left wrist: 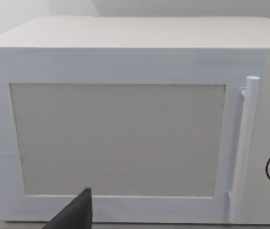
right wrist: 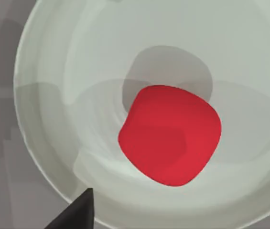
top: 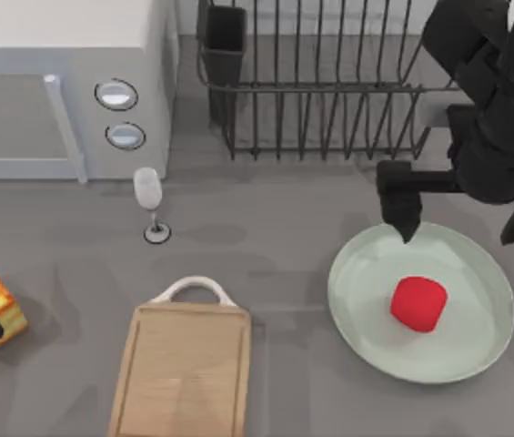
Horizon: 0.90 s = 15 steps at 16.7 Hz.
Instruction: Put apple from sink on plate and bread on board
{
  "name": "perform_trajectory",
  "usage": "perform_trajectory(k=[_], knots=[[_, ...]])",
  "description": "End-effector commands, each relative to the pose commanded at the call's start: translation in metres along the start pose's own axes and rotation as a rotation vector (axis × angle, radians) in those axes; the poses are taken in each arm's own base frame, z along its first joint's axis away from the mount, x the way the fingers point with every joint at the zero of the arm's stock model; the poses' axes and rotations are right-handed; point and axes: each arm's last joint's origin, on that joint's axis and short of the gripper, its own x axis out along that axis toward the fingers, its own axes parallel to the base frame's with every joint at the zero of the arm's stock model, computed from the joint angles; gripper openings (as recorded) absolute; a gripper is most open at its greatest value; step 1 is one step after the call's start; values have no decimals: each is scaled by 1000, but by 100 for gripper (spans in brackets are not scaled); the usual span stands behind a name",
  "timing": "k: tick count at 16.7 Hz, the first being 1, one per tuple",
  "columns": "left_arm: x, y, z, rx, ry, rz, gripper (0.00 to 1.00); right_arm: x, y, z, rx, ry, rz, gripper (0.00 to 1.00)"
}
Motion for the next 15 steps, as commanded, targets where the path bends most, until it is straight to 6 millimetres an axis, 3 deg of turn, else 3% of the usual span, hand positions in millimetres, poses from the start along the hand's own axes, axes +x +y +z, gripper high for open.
perform_trajectory(k=[4, 9, 12, 15], knots=[[0, 0, 0, 0, 0, 0, 100, -21, -36, -28, -2, -193, 75, 100], [0, 0, 0, 0, 0, 0, 100, -41, -93, -99, -9, -602, 160, 100], [0, 0, 0, 0, 0, 0, 100, -30, -120, -147, -15, -897, 167, 100], [0, 0, 0, 0, 0, 0, 100, 0, -138, -180, -23, -1163, 126, 100]])
